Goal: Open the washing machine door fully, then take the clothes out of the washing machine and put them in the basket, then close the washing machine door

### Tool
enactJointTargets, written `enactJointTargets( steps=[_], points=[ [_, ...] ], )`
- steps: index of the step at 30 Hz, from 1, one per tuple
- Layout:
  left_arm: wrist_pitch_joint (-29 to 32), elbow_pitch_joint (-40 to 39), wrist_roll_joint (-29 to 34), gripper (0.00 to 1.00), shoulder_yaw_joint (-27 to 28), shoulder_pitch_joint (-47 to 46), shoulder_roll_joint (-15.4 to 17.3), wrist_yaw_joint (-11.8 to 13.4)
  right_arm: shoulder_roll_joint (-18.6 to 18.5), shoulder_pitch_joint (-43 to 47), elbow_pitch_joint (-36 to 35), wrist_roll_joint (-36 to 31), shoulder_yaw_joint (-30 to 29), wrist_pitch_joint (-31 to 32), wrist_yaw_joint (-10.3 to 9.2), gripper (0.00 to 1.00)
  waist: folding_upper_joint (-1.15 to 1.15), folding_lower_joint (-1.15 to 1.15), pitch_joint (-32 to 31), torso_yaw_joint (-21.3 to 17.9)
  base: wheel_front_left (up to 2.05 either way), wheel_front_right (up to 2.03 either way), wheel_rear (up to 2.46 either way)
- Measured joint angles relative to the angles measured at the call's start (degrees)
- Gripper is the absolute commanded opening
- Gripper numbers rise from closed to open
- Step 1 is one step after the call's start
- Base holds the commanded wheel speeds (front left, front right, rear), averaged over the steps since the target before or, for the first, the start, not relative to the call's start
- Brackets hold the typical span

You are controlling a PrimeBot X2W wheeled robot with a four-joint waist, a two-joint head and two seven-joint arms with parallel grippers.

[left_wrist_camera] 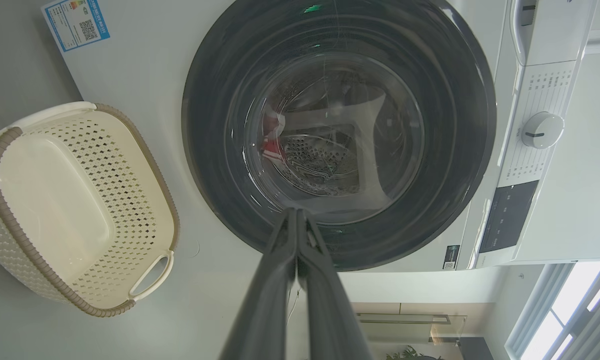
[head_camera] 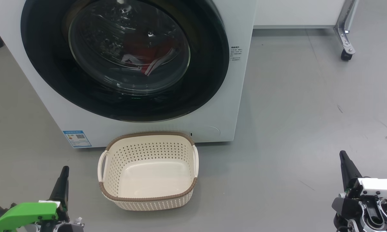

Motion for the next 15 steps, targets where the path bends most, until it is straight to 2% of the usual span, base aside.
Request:
enactJointTargets(
  steps=[6,7,15],
  points=[
    [0.0,0.0,0.0,0.0,0.0,0.0,0.0,0.0,0.0,0.0,0.0,0.0,0.0,0.0,0.0,0.0,0.0,0.0,0.0,0.0,0.0,0.0,0.0],
    [0.0,0.0,0.0,1.0,0.0,0.0,0.0,0.0,0.0,0.0,0.0,0.0,0.0,0.0,0.0,1.0,0.0,0.0,0.0,0.0,0.0,0.0,0.0],
    [-0.2,2.9,-0.1,1.0,-0.4,2.9,-1.5,0.1,1.6,3.1,3.1,0.0,0.1,-0.1,-0.05,1.0,0.0,0.0,0.0,0.0,0.0,0.0,0.0]
  ],
)
